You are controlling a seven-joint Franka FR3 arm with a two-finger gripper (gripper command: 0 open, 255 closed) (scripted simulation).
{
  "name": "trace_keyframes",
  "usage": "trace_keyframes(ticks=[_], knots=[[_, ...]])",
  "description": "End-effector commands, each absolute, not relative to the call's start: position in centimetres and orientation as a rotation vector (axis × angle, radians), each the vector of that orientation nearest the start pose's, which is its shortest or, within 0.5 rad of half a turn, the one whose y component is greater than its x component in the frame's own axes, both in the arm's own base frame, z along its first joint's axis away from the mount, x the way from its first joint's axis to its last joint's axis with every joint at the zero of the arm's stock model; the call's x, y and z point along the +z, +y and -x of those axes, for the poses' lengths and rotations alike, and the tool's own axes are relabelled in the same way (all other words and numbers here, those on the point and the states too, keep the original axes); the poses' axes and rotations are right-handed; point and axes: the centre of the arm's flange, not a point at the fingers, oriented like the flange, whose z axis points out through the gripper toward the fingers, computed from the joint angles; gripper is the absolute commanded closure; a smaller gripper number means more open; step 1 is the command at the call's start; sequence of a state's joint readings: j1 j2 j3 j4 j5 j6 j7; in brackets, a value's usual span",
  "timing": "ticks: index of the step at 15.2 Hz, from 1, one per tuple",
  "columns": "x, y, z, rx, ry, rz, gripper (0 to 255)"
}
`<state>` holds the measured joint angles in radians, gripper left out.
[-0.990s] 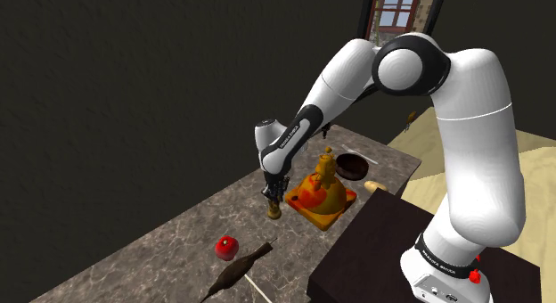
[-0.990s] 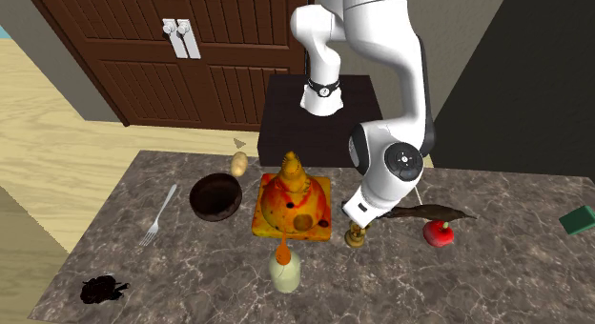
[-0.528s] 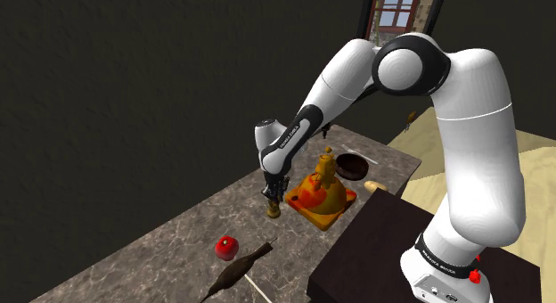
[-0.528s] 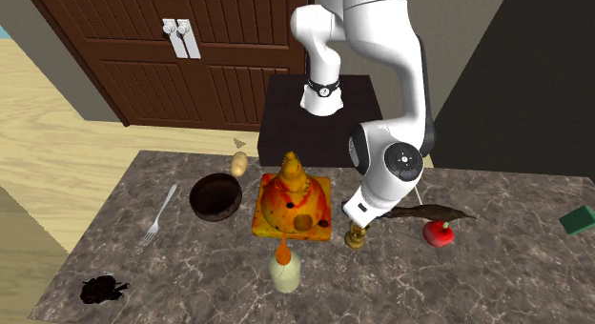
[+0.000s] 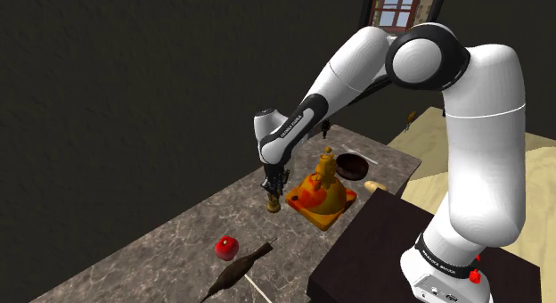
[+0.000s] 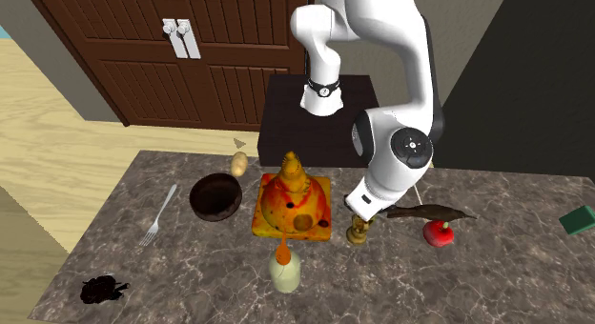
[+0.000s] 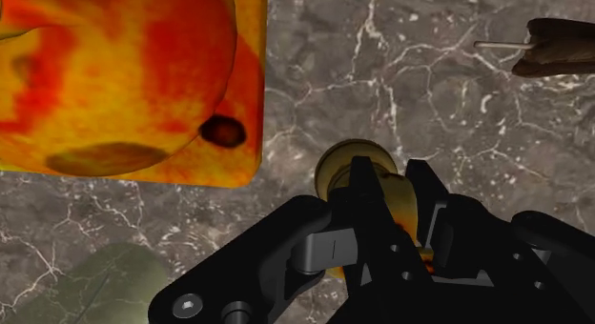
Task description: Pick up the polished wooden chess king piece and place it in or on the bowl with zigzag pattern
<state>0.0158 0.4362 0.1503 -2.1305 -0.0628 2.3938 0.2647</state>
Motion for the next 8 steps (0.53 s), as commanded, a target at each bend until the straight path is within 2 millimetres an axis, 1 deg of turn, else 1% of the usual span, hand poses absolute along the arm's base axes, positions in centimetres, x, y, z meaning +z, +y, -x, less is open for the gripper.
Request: trace_keyframes(ticks=[1, 8], knots=[[19.9, 9.3, -54.6, 0.265, 0.091, 3.140, 255], [23.6, 9.3, -54.6, 0.265, 0.091, 3.140, 255]])
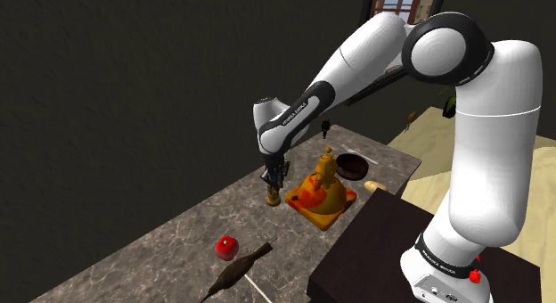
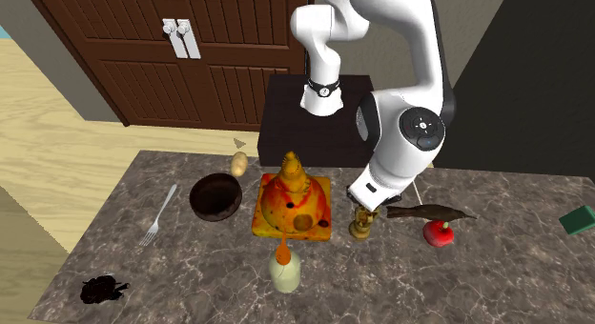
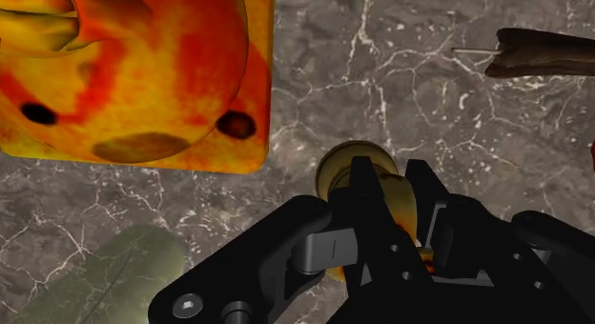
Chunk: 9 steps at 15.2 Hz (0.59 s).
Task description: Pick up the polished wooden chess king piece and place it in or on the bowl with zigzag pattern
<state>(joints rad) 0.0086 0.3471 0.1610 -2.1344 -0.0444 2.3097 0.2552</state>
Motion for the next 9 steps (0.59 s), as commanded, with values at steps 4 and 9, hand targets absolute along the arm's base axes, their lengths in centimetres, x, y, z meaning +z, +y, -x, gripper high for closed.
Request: trace_keyframes(ticks=[4, 9], knots=[[25.7, 9.3, -54.6, 0.265, 0.091, 3.140, 255], [28.4, 9.3, -54.6, 0.265, 0.091, 3.140, 255]])
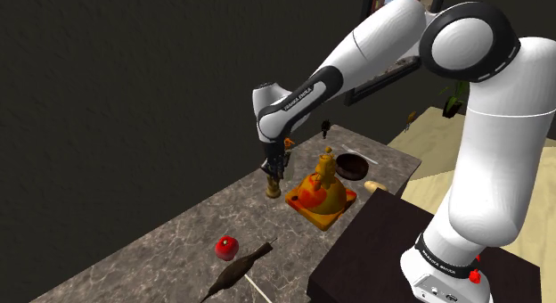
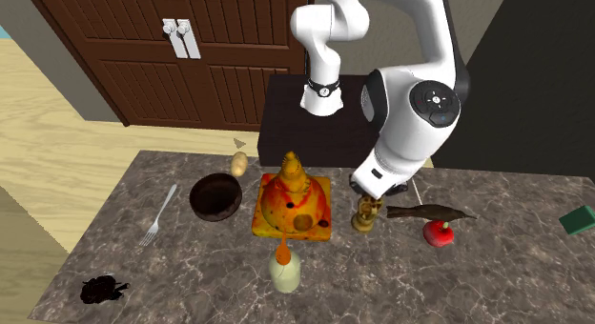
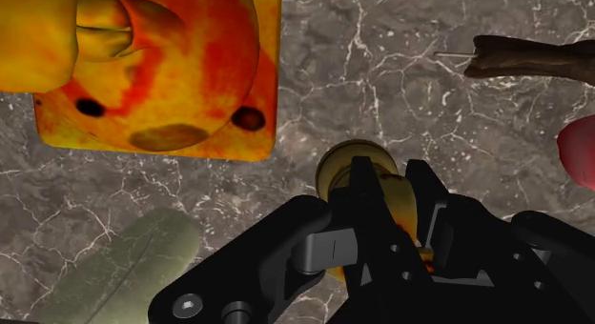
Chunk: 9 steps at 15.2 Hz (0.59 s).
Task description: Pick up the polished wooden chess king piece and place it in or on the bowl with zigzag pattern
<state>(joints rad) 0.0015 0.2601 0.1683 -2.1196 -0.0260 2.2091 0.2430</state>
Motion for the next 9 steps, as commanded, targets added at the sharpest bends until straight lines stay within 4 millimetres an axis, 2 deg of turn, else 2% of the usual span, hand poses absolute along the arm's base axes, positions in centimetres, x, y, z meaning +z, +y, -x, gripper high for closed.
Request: trace_keyframes(ticks=[1, 4, 9], knots=[[28.9, 9.3, -54.6, 0.265, 0.091, 3.140, 255], [30.2, 9.3, -54.6, 0.265, 0.091, 3.140, 255], [30.7, 2.9, -53.0, 0.265, 0.091, 3.140, 255]])
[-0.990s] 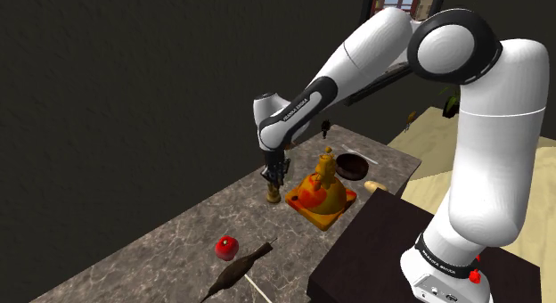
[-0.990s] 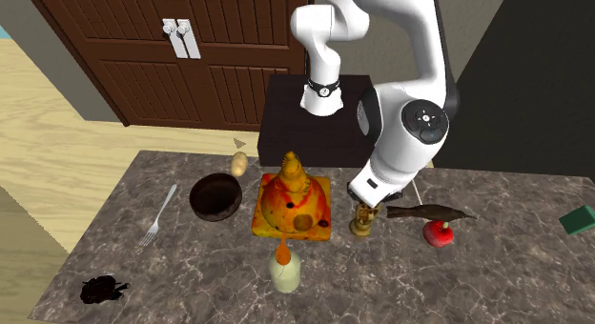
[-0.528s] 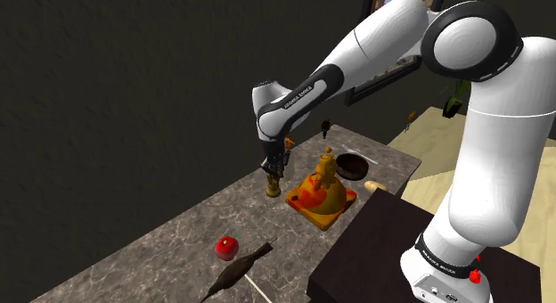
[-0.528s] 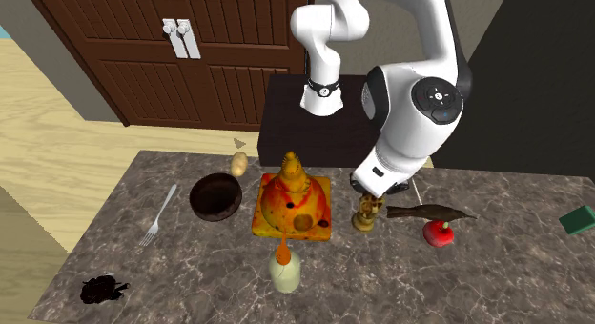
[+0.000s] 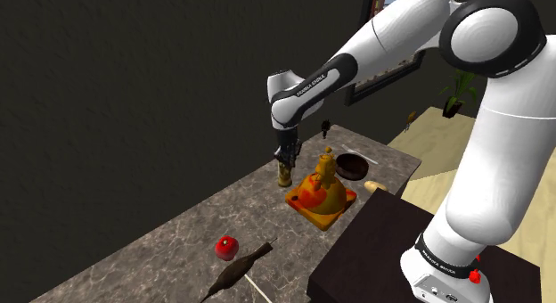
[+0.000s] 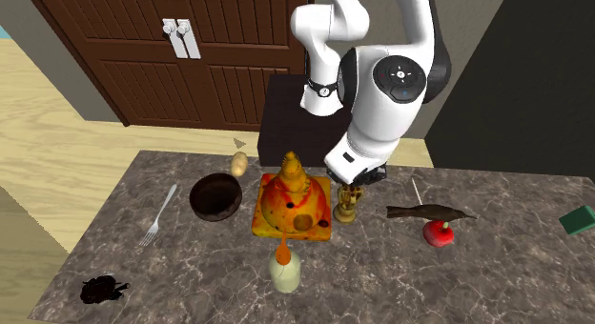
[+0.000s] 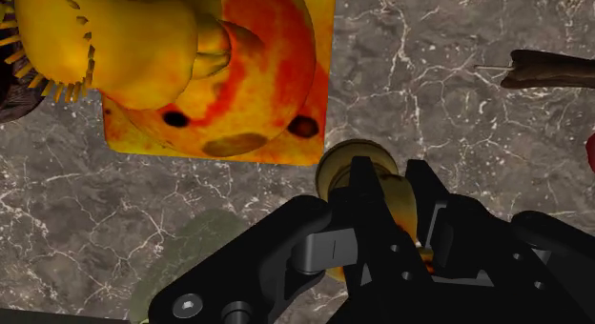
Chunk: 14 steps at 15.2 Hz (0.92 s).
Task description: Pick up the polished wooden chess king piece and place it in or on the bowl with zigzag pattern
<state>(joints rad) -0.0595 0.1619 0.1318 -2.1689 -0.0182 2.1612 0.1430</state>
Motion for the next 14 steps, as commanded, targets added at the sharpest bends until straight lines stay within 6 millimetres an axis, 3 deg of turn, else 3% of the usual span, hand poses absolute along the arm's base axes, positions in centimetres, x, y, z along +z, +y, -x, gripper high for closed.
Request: trace_keyframes(ticks=[1, 14], knots=[[30.8, 1.6, -52.7, 0.265, 0.091, 3.140, 255], [32.1, -15.0, -48.6, 0.265, 0.091, 3.140, 255]])
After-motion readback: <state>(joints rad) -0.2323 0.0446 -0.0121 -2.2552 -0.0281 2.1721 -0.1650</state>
